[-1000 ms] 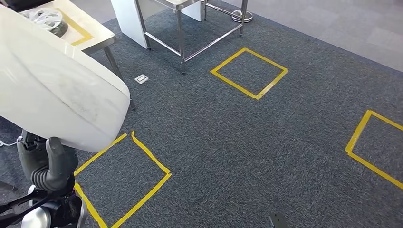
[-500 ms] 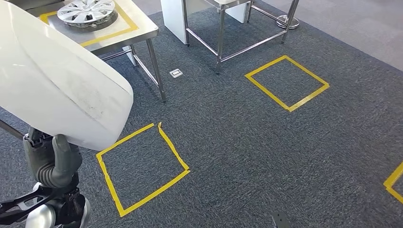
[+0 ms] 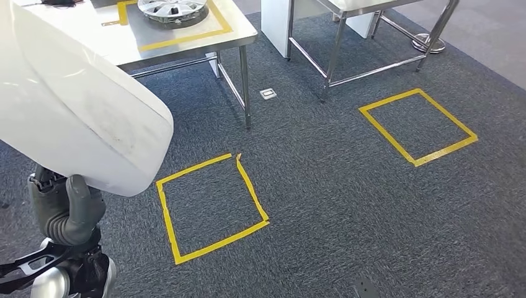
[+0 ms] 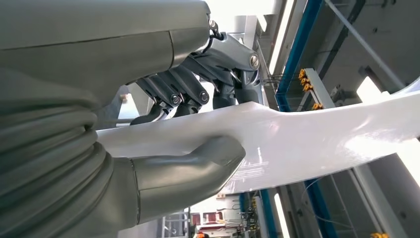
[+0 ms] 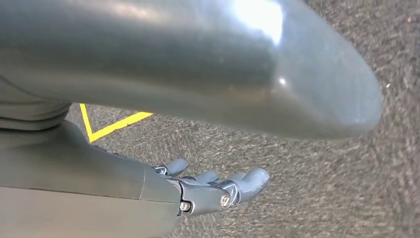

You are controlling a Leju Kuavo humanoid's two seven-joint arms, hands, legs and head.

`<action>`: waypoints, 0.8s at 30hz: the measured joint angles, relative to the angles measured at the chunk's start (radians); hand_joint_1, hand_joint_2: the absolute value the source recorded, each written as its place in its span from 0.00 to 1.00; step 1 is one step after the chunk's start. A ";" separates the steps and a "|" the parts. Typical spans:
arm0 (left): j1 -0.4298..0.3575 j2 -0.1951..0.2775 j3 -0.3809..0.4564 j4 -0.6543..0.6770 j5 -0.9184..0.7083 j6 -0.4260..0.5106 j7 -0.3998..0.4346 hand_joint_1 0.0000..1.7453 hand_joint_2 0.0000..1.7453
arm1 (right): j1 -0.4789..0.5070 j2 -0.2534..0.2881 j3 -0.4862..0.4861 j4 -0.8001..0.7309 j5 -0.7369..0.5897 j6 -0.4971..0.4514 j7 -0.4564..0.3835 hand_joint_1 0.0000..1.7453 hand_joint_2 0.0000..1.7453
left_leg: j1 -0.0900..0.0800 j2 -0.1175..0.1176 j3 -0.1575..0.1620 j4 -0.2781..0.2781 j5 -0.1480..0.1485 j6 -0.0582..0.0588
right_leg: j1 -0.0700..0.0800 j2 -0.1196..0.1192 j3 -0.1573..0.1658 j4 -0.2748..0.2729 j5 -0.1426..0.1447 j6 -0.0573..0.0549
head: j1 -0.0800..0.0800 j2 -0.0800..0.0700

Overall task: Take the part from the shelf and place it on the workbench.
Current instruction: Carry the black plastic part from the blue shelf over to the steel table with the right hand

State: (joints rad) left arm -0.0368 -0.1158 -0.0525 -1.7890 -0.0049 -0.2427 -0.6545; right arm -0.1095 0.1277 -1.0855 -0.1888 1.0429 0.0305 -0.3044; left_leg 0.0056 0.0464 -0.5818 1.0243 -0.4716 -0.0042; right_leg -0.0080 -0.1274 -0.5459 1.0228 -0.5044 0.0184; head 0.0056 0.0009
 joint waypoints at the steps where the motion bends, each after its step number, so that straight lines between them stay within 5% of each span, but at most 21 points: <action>1: -0.001 0.000 0.000 -0.003 0.002 -0.002 0.001 1.00 1.00 | -0.002 0.000 0.000 0.000 0.003 0.000 0.000 0.00 0.00 | 0.002 -0.012 0.001 -0.003 0.003 0.007 | -0.003 0.017 -0.003 0.014 -0.013 0.006 | 0.001 0.000; 3: -0.003 -0.003 0.002 -0.007 0.004 -0.003 0.003 1.00 1.00 | -0.003 0.000 0.001 0.000 0.006 0.002 0.000 0.00 0.00 | 0.007 -0.037 0.000 -0.006 0.009 0.017 | -0.008 0.080 -0.042 0.108 -0.070 0.014 | 0.006 0.000; 5: -0.003 -0.006 0.002 -0.007 0.005 -0.003 0.004 1.00 1.00 | 0.001 0.000 0.001 0.000 0.007 0.002 0.002 0.00 0.00 | 0.008 -0.065 -0.003 -0.005 0.011 0.020 | -0.008 0.117 -0.109 0.245 -0.131 0.017 | 0.009 0.000; 7: -0.002 -0.006 0.003 -0.007 0.005 -0.003 0.004 1.00 1.00 | 0.003 0.000 0.001 0.000 0.007 0.003 0.003 0.00 0.00 | 0.008 -0.096 -0.005 -0.003 0.011 0.020 | -0.008 0.123 -0.135 0.286 -0.124 0.016 | 0.010 0.000; 11: -0.002 -0.007 0.005 -0.007 0.005 -0.003 0.004 1.00 1.00 | 0.000 0.000 0.001 0.000 0.007 0.003 0.003 0.00 0.00 | 0.007 -0.153 -0.008 0.008 0.009 0.006 | -0.013 0.179 -0.031 0.047 -0.002 0.008 | 0.010 0.000; 14: -0.002 -0.008 0.007 -0.007 0.008 -0.003 0.004 1.00 1.00 | -0.002 0.000 0.002 0.000 0.008 0.007 0.003 0.00 0.00 | 0.009 -0.183 -0.018 0.005 0.015 -0.017 | -0.010 0.180 -0.017 0.010 0.004 -0.004 | 0.010 0.000; 15: 0.000 -0.009 0.009 -0.008 0.012 -0.003 0.005 1.00 1.00 | -0.004 0.001 0.003 0.000 0.008 0.008 0.003 0.00 0.00 | 0.009 -0.180 -0.021 0.004 0.016 -0.023 | -0.011 0.169 -0.017 0.007 0.007 -0.012 | 0.010 0.000; 17: -0.001 -0.009 0.015 -0.012 0.025 -0.008 0.005 1.00 1.00 | -0.007 0.003 0.005 0.000 0.008 0.008 0.005 0.00 0.00 | 0.007 -0.130 -0.041 0.039 -0.010 -0.033 | -0.014 0.149 -0.015 0.000 0.012 -0.028 | 0.004 0.000; 19: -0.002 -0.009 0.017 -0.015 0.035 -0.017 0.006 1.00 1.00 | -0.008 0.003 0.005 0.000 0.007 0.008 0.009 0.00 0.00 | 0.005 -0.069 -0.092 0.154 -0.076 -0.039 | -0.011 0.129 -0.016 -0.002 0.012 -0.037 | -0.002 0.000; 21: -0.002 -0.010 0.018 -0.013 0.039 -0.023 0.006 1.00 1.00 | -0.006 0.003 0.005 0.000 0.008 0.008 0.017 0.00 0.00 | 0.006 -0.053 -0.145 0.274 -0.125 -0.044 | -0.008 0.110 -0.016 -0.002 0.010 -0.039 | -0.003 0.000; 22: -0.001 -0.010 0.018 -0.012 0.039 -0.024 0.007 1.00 1.00 | -0.006 0.003 0.006 0.000 0.009 0.008 0.021 0.00 0.00 | 0.006 -0.052 -0.148 0.288 -0.122 -0.044 | -0.007 0.102 -0.016 -0.001 0.010 -0.039 | -0.003 0.000; 24: -0.002 -0.010 0.020 -0.010 0.041 -0.027 0.008 1.00 1.00 | -0.007 0.003 0.006 0.000 0.010 0.008 0.028 0.00 0.00 | 0.006 -0.049 -0.093 0.195 -0.067 -0.041 | -0.007 0.091 -0.014 0.000 0.009 -0.037 | -0.003 0.000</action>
State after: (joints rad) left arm -0.0386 -0.1259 -0.0325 -1.7986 0.0366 -0.2700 -0.6465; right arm -0.1168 0.1310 -1.0793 -0.1888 1.0524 0.0389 -0.2769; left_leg 0.0120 -0.0022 -0.6752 1.2197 -0.5381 -0.0447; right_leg -0.0148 -0.0364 -0.5599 1.0224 -0.4953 -0.0188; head 0.0027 0.0008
